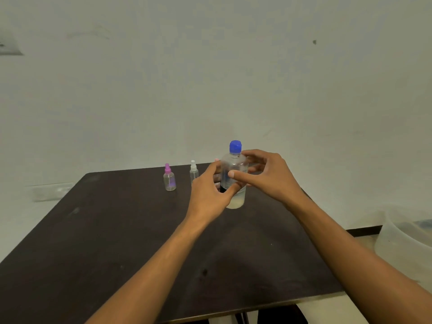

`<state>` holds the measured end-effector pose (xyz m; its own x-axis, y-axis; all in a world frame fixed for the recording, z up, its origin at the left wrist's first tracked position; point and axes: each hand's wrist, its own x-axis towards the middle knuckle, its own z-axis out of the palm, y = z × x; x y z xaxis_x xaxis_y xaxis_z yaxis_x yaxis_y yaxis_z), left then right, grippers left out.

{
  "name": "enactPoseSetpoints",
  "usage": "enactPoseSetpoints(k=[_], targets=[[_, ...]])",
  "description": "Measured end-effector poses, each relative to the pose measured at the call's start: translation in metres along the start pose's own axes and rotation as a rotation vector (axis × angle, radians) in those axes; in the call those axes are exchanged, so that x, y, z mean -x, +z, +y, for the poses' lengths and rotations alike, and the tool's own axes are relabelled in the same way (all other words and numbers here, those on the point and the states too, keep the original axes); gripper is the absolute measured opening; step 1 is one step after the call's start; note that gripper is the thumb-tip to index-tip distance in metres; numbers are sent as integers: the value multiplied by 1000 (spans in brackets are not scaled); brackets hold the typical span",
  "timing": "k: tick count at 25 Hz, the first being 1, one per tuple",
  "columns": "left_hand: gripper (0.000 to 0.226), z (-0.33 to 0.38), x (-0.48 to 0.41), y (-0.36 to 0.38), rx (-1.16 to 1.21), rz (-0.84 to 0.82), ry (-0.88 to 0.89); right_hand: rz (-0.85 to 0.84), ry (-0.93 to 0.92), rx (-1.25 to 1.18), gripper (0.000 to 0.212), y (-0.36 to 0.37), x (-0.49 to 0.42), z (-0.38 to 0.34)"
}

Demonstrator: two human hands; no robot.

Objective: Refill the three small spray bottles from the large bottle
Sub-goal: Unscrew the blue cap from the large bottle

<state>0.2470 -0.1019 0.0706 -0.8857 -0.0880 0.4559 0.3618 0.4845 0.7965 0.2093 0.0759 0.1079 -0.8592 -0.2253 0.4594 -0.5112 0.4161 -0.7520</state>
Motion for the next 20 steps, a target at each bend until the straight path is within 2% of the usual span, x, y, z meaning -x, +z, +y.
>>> enactPoseSetpoints(k=[8, 10, 14, 18, 20], targets=[[67, 4, 37, -34, -18, 96, -8, -116, -70, 40, 59, 15, 20, -36], [69, 4, 38, -38, -17, 111, -8, -148, -86, 103, 55, 9, 15, -45], [75, 6, 38, -40, -15, 125, -11, -89, -169, 293, 54, -15, -9, -79], [76, 5, 39, -40, -25, 123, -28, -245, -223, 510, 55, -17, -36, -106], [79, 5, 40, -39, -17, 123, -40, -324, -237, 591, 49, -14, -46, -112]])
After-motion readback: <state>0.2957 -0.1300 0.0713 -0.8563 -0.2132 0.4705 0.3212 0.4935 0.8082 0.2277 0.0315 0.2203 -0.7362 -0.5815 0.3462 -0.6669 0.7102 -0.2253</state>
